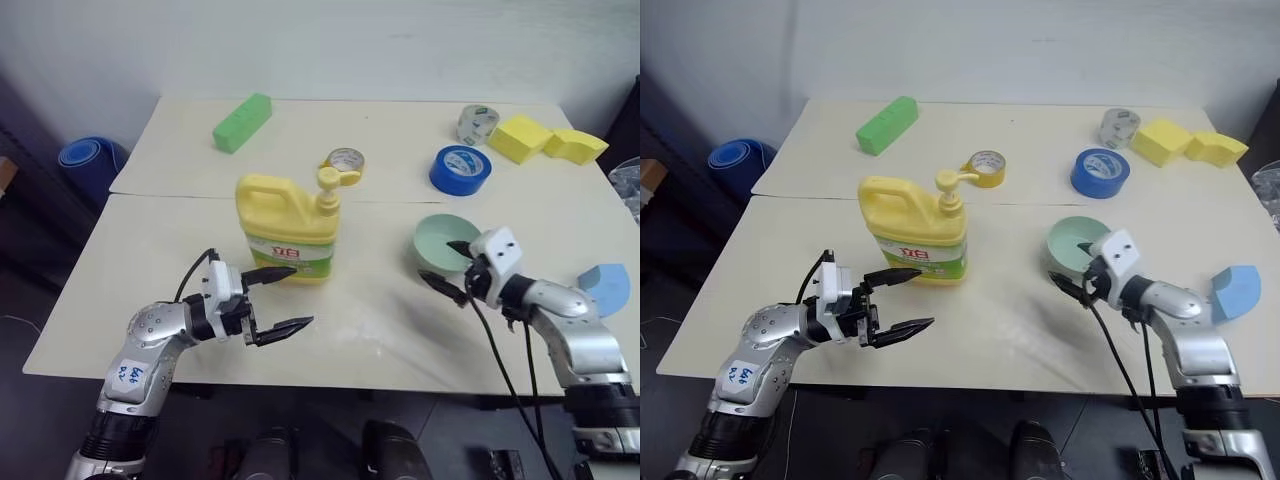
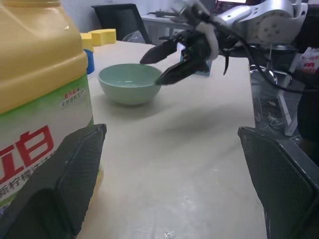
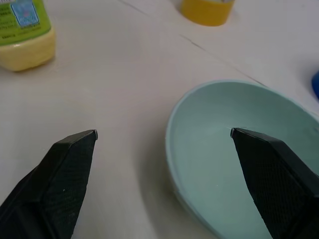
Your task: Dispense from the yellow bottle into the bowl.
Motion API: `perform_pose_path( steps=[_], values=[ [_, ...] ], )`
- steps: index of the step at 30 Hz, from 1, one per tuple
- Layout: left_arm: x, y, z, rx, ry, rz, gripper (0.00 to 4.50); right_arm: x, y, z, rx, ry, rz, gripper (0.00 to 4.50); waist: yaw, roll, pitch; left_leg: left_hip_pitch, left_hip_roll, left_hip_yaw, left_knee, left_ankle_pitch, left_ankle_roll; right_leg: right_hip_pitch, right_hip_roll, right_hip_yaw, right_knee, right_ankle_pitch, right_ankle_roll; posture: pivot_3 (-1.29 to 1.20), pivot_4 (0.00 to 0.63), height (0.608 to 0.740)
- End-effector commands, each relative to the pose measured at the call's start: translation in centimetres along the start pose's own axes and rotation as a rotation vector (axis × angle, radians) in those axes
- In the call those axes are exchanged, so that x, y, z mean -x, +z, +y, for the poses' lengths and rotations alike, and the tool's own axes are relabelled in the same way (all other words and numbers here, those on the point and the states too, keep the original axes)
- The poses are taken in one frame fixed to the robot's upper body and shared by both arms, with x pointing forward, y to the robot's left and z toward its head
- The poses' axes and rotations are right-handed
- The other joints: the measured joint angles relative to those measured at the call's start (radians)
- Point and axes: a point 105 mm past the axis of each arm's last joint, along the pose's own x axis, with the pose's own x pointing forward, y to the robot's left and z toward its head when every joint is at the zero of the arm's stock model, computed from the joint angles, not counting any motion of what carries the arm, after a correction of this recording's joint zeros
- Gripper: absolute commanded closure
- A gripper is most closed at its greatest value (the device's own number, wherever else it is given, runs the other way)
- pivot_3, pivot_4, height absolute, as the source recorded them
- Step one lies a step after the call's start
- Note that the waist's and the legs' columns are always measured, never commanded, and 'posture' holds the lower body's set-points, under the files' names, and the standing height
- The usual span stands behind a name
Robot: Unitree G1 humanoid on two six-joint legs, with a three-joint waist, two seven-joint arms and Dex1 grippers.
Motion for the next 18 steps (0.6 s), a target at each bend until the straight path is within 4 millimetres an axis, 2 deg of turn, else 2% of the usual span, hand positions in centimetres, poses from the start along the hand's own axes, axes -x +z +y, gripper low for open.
perform_pose_path(
  steps=[1,4,9,11,14,18],
  values=[
    [0.0,1.1,0.2,-0.036,0.004,-0.019,0.00,-1.2,-0.8,0.4,0.015,0.009,0.028,0.41,0.000,0.000,0.000,0.000,0.000,0.000,0.000,0.000,0.000,0.000,0.000,0.000,0.000,0.000,0.000,0.00,0.150,0.740],
    [0.2,1.4,0.5,-0.044,0.024,-0.023,0.00,-2.2,-0.9,0.4,0.009,0.003,0.030,1.15,-0.004,0.000,0.000,0.000,0.000,0.000,-0.001,0.000,0.000,0.000,0.000,-0.001,0.001,0.000,0.000,0.00,0.150,0.740],
    [0.8,2.0,0.8,-0.057,0.037,-0.008,0.00,-2.9,-0.8,0.2,0.018,-0.009,0.030,2.81,-0.016,0.000,0.000,0.000,0.001,-0.001,-0.001,0.000,0.000,0.000,0.000,-0.001,0.001,0.000,0.000,0.00,0.150,0.740],
    [1.0,3.1,1.0,-0.045,0.035,-0.024,0.00,-2.9,-0.5,0.1,0.027,-0.009,0.019,3.43,-0.015,0.000,0.000,0.000,0.001,-0.001,-0.001,0.000,0.000,0.000,0.000,-0.001,0.001,0.000,0.000,0.00,0.150,0.740],
    [1.3,5.9,0.9,0.005,-0.007,-0.066,0.00,-2.7,-0.1,-0.2,0.068,-0.007,0.019,4.44,-0.016,-0.001,0.000,0.000,0.001,-0.002,0.000,0.000,0.000,0.000,0.000,-0.001,0.001,0.000,0.000,0.00,0.150,0.740],
    [1.4,10.3,1.2,0.041,-0.056,-0.170,0.81,-2.1,2.0,0.3,0.137,0.072,-0.024,4.50,-0.014,-0.001,0.001,-0.001,0.001,-0.004,0.000,0.000,0.000,0.000,0.000,-0.002,0.001,0.000,0.000,0.00,0.150,0.740]
  ],
)
